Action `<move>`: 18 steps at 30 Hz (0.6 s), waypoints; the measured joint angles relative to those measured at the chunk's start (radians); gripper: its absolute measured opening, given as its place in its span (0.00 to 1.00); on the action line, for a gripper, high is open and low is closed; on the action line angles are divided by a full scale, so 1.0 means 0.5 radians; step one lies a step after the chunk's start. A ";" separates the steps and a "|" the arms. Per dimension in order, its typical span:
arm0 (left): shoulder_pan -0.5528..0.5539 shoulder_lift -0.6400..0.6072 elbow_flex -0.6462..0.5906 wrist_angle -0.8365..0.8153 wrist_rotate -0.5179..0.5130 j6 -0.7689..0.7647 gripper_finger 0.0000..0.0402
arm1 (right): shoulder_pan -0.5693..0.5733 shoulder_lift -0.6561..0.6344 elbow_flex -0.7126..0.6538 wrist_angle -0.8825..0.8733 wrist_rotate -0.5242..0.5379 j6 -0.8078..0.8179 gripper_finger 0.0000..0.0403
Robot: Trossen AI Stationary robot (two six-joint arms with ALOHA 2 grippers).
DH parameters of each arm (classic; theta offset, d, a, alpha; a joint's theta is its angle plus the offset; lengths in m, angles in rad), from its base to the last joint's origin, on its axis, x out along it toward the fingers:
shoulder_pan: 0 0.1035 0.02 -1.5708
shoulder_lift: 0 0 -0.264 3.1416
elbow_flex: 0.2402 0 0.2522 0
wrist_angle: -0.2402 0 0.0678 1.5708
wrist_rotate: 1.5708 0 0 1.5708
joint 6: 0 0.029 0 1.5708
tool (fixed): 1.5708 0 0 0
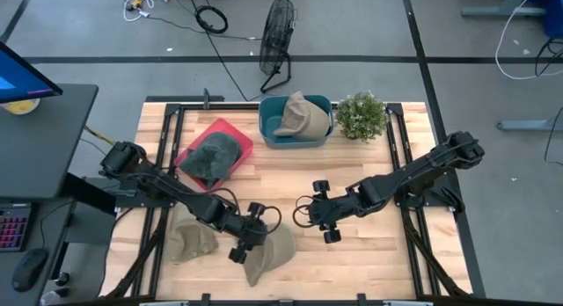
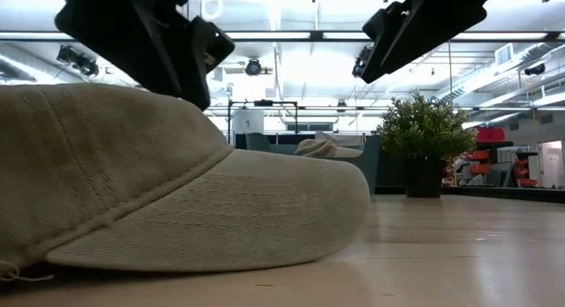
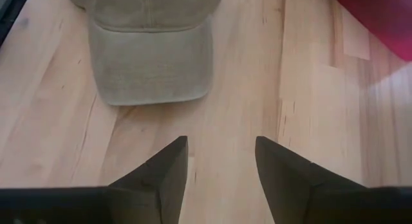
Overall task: Pick & Place hat
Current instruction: Put the right brown cap into the blue bin
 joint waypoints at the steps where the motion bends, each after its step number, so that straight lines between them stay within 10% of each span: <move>1: 0.002 0.001 0.005 -0.024 0.000 0.001 0.36 | 0.000 0.000 0.000 0.000 0.000 0.000 0.46; 12: 0.056 0.176 0.001 -0.088 -0.003 0.084 0.53 | -0.001 0.000 0.000 0.005 0.001 -0.031 0.46; 18: 0.044 0.204 0.000 -0.092 -0.013 0.158 0.36 | -0.001 0.000 0.000 0.005 0.002 -0.005 0.46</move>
